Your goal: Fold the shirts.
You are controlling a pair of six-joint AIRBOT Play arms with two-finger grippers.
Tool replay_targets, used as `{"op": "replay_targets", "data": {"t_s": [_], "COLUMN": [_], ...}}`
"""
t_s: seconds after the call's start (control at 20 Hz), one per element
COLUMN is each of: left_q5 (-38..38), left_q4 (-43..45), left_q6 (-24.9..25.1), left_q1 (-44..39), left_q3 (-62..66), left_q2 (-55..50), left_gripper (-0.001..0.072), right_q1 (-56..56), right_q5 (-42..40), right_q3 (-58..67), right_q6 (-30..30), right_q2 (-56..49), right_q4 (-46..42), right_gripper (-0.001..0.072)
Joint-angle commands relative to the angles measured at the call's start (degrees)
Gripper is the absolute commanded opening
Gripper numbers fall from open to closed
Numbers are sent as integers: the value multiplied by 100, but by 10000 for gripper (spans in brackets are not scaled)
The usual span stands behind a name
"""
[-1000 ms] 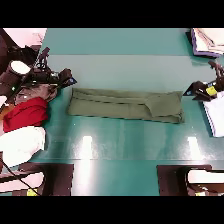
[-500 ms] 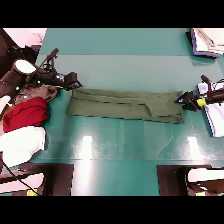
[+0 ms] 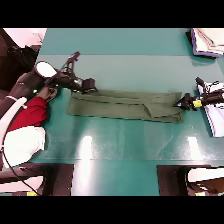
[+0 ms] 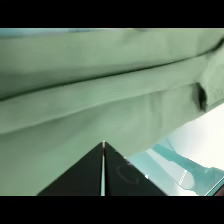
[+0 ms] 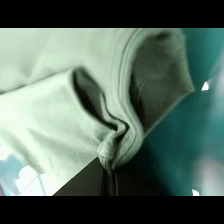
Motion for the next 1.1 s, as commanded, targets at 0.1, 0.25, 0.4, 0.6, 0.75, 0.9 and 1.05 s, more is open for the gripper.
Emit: {"op": "replay_targets", "data": {"t_s": [0.1,0.25,0.4,0.6,0.75,0.9,1.05], "left_q5": [96,35,-133,2,129,256,79], "left_q4": [0,0,4,2,4,4,26], "left_q6": [-70,-173,-227,-426,-476,-450,-448], "left_q1": [-826,-1180,-1495,-1628,-1628,-1611,-1451], "left_q3": [1217,2177,2970,3381,3386,3388,3416], "left_q2": [-1261,-2170,-2931,-3440,-3547,-3569,-3508], "left_gripper": [24,24,24,24,24,24,24], "right_q1": [66,426,994,1805,2361,2793,2994], "right_q5": [343,494,549,538,540,570,595], "right_q3": [210,984,1832,2643,3093,3464,3657], "right_q6": [345,833,1270,1580,1725,1762,1762], "right_q2": [874,1390,1565,1510,1309,1008,800], "right_q4": [697,686,684,671,636,634,623], "right_gripper": [17,17,17,17,17,17,17]}}
